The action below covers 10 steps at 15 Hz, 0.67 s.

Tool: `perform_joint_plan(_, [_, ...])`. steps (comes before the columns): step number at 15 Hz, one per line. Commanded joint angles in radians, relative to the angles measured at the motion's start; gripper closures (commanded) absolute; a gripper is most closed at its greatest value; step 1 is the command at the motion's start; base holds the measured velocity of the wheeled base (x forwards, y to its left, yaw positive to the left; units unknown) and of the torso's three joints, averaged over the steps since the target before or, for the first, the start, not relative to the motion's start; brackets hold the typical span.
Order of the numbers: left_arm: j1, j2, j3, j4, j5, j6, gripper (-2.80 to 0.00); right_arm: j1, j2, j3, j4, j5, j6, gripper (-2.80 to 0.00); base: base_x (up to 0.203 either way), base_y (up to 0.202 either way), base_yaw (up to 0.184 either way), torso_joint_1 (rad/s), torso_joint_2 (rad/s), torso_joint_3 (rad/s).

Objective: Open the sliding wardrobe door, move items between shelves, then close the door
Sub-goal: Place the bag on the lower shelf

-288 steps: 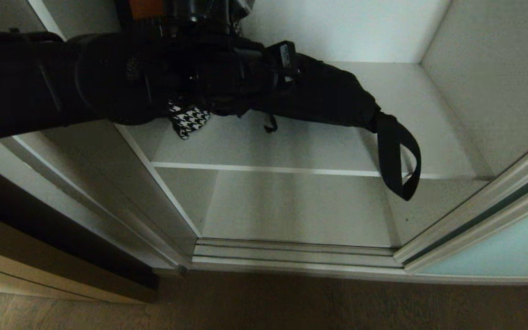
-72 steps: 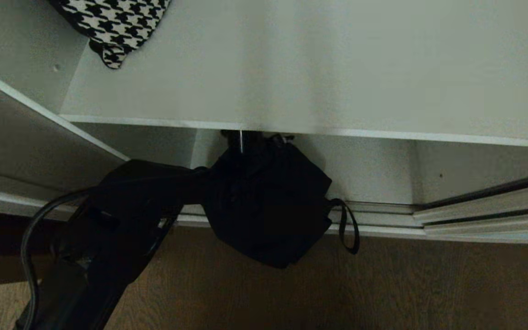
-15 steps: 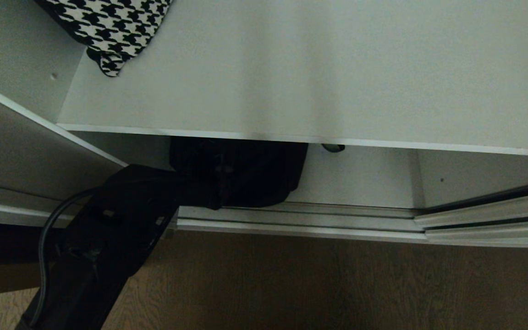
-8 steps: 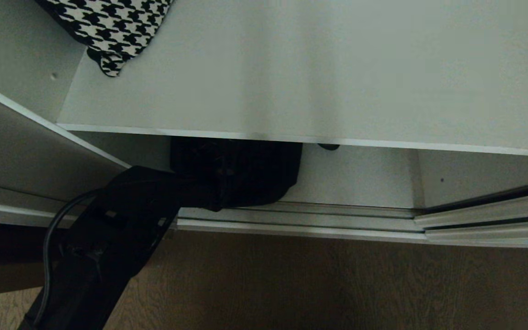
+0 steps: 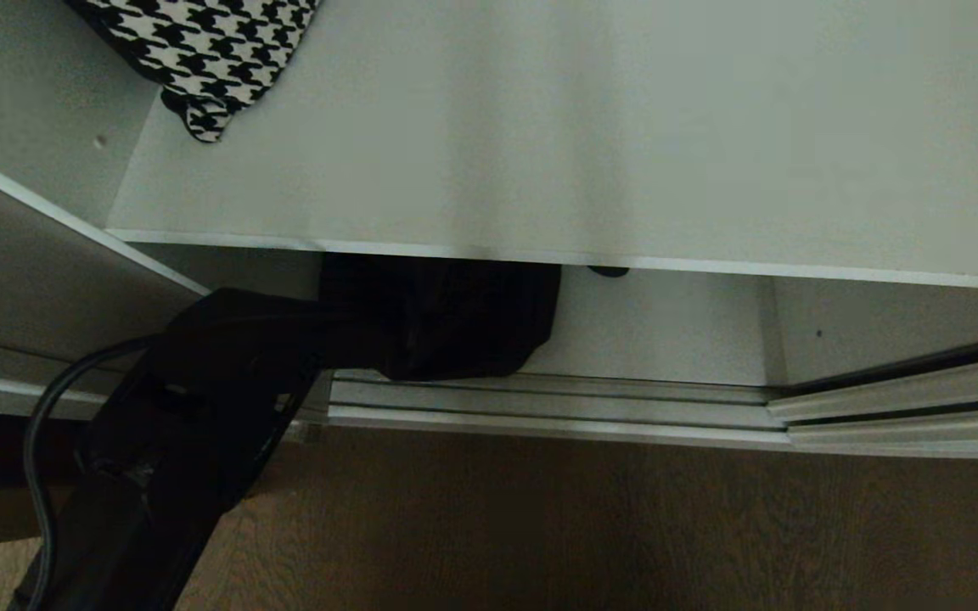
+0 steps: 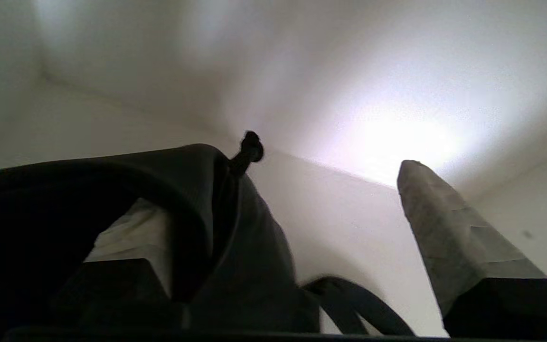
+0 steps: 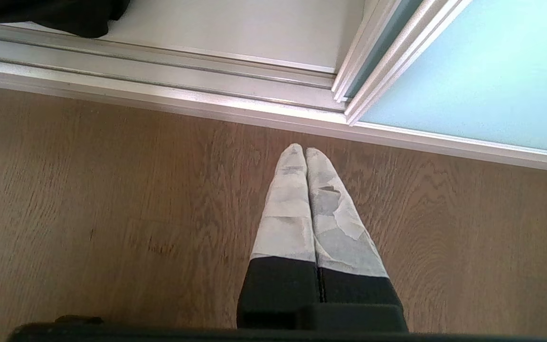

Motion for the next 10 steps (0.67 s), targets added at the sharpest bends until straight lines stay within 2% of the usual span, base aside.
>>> perform_joint_plan(1, [-0.001, -0.060, 0.000, 0.079, -0.001, -0.050, -2.80, 0.001, 0.000, 0.000, 0.000, 0.000, 0.000, 0.00, 0.000, 0.000, 0.000, 0.000, 0.00, 0.000])
perform_joint_plan(3, [-0.001, -0.089, -0.001, 0.126, -0.014, -0.061, -2.80, 0.001, 0.000, 0.000, 0.000, 0.000, 0.000, 0.00, 0.000, 0.000, 0.000, 0.000, 0.00, 0.000])
perform_joint_plan(4, [-0.002, -0.092, -0.001, 0.167, -0.040, -0.063, -2.80, 0.001, 0.000, 0.000, 0.000, 0.000, 0.000, 0.00, 0.000, 0.000, 0.000, 0.000, 0.00, 0.000])
perform_joint_plan(7, [-0.013, -0.128, -0.001, 0.248, -0.068, -0.127, -2.80, 0.001, 0.000, 0.000, 0.000, 0.000, 0.000, 0.00, 0.000, 0.000, 0.000, 0.000, 0.00, 0.000])
perform_joint_plan(10, [-0.012, -0.119, -0.001, 0.309, -0.140, -0.129, -2.80, 0.001, 0.000, 0.000, 0.000, 0.000, 0.000, 0.00, 0.000, 0.000, 0.000, 0.000, 0.00, 0.000])
